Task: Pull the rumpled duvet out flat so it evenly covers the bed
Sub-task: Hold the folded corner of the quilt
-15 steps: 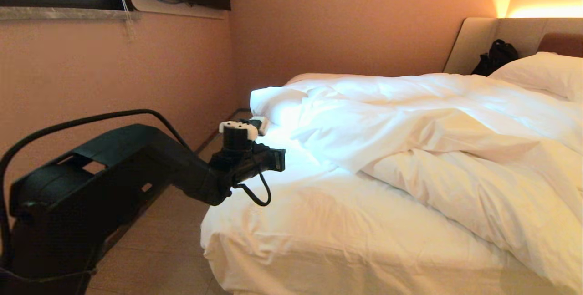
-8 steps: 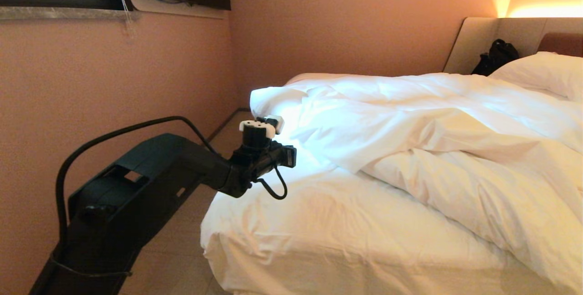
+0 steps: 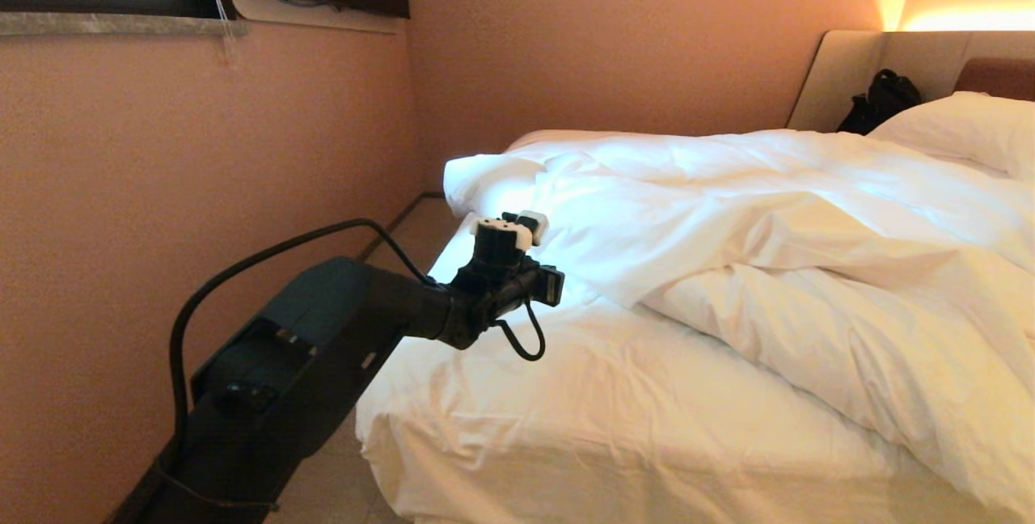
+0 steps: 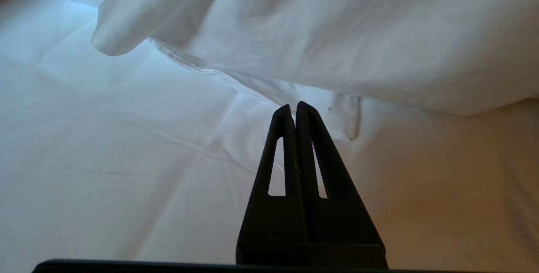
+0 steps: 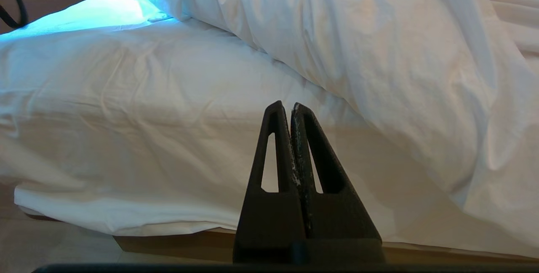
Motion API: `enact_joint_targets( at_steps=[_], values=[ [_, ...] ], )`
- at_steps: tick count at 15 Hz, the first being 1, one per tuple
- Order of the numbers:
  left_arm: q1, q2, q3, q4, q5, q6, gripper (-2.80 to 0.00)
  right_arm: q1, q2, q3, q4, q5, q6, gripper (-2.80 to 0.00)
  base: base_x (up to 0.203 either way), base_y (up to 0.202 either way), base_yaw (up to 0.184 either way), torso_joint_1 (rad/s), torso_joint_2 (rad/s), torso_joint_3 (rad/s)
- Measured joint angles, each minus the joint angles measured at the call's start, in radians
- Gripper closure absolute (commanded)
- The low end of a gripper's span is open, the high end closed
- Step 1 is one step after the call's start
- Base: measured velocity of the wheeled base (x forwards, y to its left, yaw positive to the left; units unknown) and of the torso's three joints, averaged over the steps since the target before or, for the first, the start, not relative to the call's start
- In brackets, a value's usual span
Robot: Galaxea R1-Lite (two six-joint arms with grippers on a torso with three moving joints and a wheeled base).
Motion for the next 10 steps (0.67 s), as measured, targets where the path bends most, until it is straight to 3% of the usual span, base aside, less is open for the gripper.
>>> enact_joint_targets(
  at_steps=[3, 8, 9, 10],
  values=[
    [-0.01, 0.023, -0.015, -0.001, 0.052, 0.084, 0.0, 0.0, 0.0, 0.0, 0.0, 0.0, 0.001, 0.0, 0.0, 0.0, 0.0, 0.0, 0.0, 0.0],
    [-0.041, 0.033, -0.053, 0.018, 0.054, 0.137, 0.0, 0.0, 0.0, 0.0, 0.0, -0.005, 0.006, 0.0, 0.0, 0.0, 0.0, 0.0, 0.0, 0.0],
    [-0.044, 0.034, -0.063, 0.019, 0.053, 0.153, -2.8, 0.0, 0.0, 0.0, 0.0, -0.006, 0.008, 0.0, 0.0, 0.0, 0.0, 0.0, 0.0, 0.0],
    [-0.051, 0.035, -0.072, 0.021, 0.048, 0.16, -2.8, 0.0, 0.0, 0.0, -0.001, -0.007, 0.009, 0.0, 0.0, 0.0, 0.0, 0.0, 0.0, 0.0]
  ],
)
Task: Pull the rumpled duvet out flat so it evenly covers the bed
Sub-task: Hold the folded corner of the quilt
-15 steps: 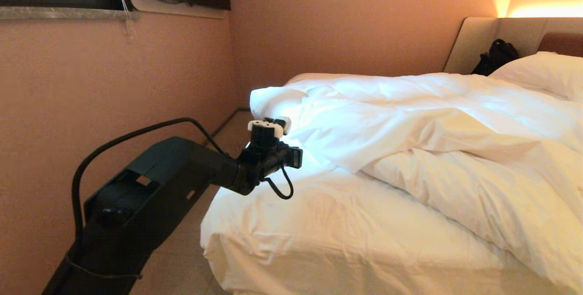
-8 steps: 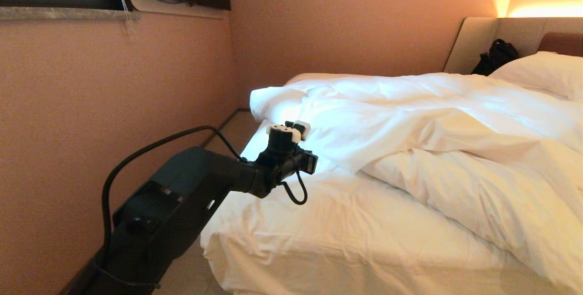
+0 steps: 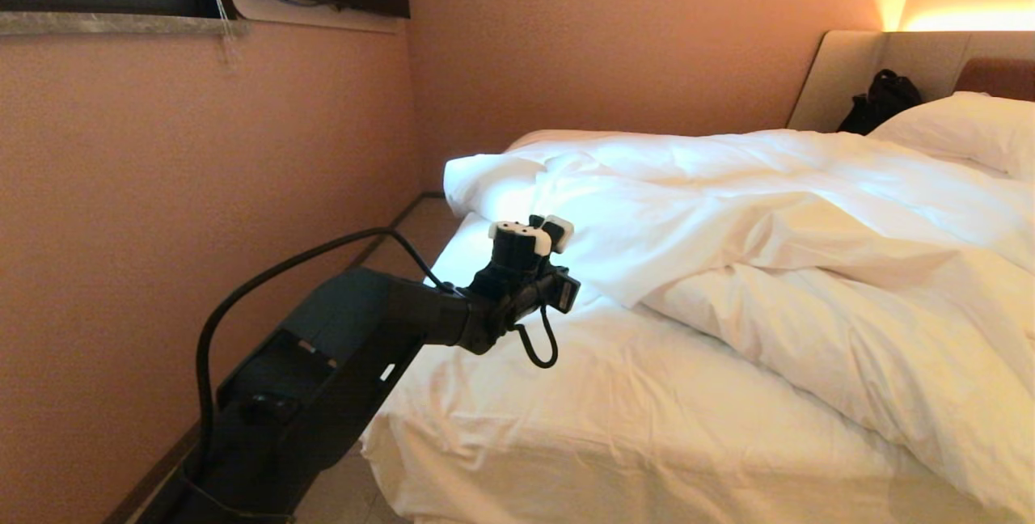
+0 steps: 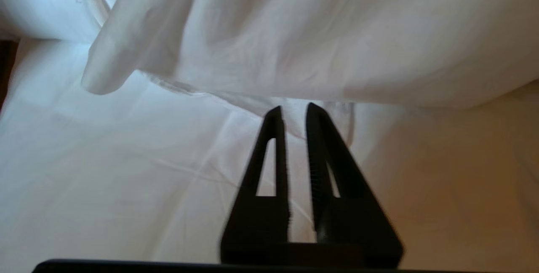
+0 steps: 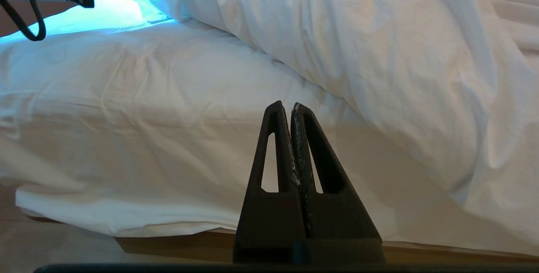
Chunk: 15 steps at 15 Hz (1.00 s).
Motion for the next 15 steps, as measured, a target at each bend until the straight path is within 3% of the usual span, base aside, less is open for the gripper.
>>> enact_joint_targets(
  at_steps=[7, 15],
  values=[
    [-0.048, 0.049, -0.014, -0.08, -0.027, 0.049, -2.8, 0.0, 0.0, 0.0, 0.0, 0.001, 0.0, 0.0, 0.0, 0.0, 0.0, 0.0, 0.0, 0.0],
    [-0.082, 0.09, -0.021, -0.087, -0.04, 0.069, -2.8, 0.0, 0.0, 0.0, 0.0, 0.002, 0.0, 0.0, 0.0, 0.0, 0.0, 0.0, 0.0, 0.0]
  ],
)
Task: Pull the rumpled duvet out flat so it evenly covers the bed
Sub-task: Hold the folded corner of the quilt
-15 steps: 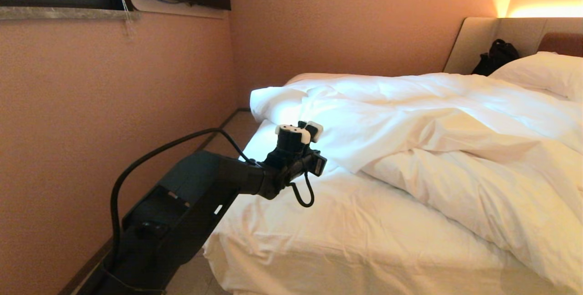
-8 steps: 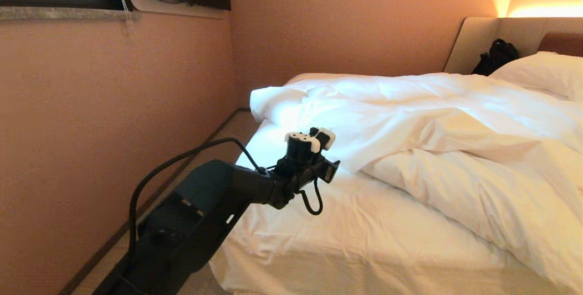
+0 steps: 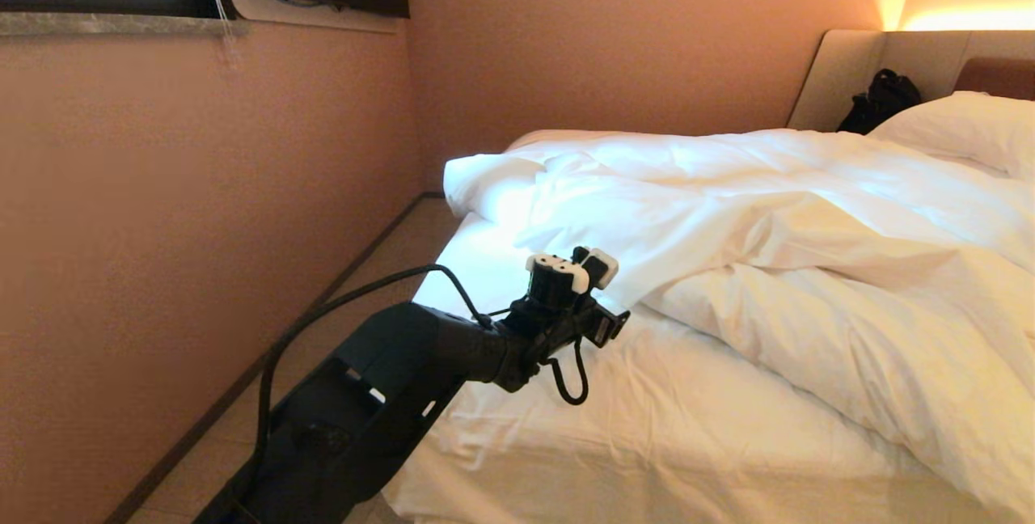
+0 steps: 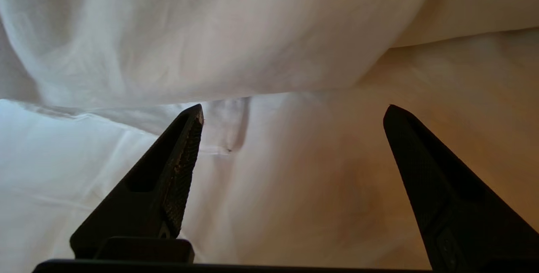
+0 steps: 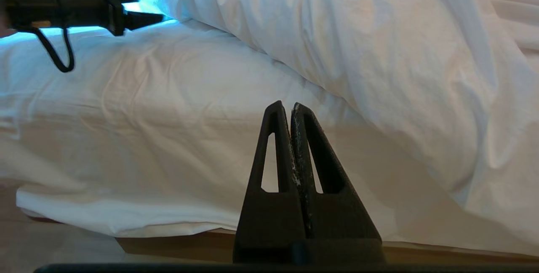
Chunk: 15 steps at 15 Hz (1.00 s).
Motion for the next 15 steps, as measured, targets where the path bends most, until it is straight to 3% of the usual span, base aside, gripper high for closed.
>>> enact_joint_targets(
  at_steps=[15],
  values=[
    [0.046, 0.003, -0.001, -0.036, -0.01, -0.002, -2.8, 0.0, 0.0, 0.0, 0.0, -0.001, 0.001, 0.0, 0.0, 0.0, 0.0, 0.0, 0.0, 0.0]
  ],
)
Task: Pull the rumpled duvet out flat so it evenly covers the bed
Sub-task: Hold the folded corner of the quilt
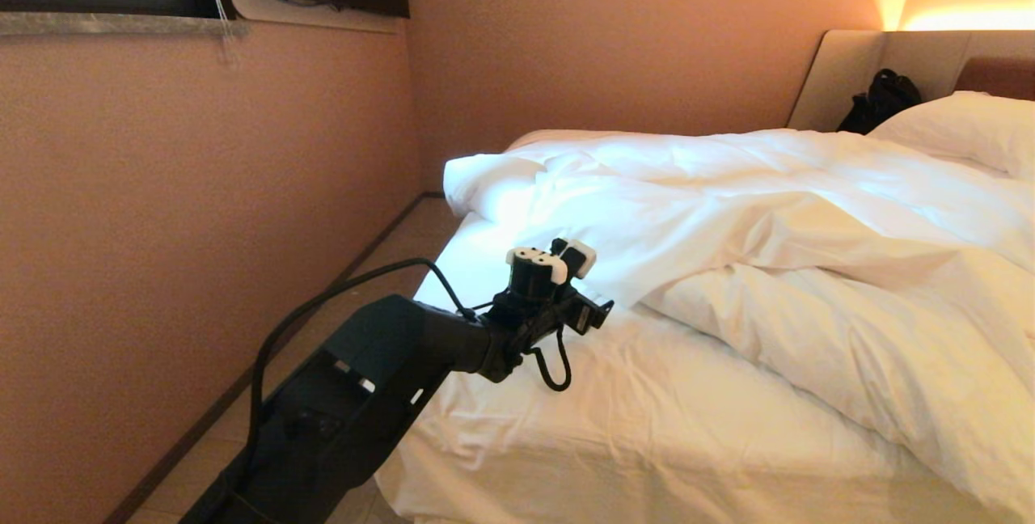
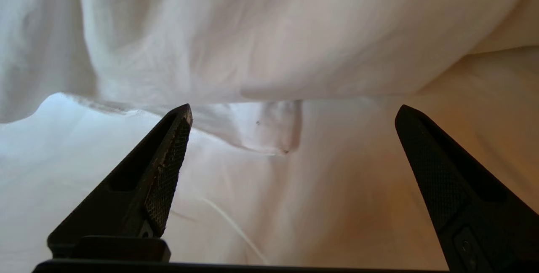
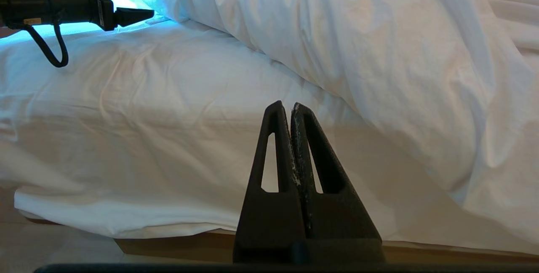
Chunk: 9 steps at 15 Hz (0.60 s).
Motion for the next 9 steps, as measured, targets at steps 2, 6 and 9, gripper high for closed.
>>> enact_joint_targets(
  at_steps=[2, 6, 9],
  values=[
    [0.011, -0.005, 0.0, -0.009, 0.001, 0.002, -2.8, 0.0, 0.0, 0.0, 0.0, -0.001, 0.0, 0.0, 0.0, 0.0, 0.0, 0.0, 0.0, 0.0],
    [0.05, -0.012, 0.0, -0.014, 0.002, 0.002, -2.8, 0.0, 0.0, 0.0, 0.0, 0.0, 0.0, 0.0, 0.0, 0.0, 0.0, 0.0, 0.0, 0.0],
    [0.081, -0.017, -0.001, -0.014, 0.001, 0.001, -2.8, 0.0, 0.0, 0.0, 0.0, -0.001, 0.0, 0.0, 0.0, 0.0, 0.0, 0.0, 0.0, 0.0]
  ],
)
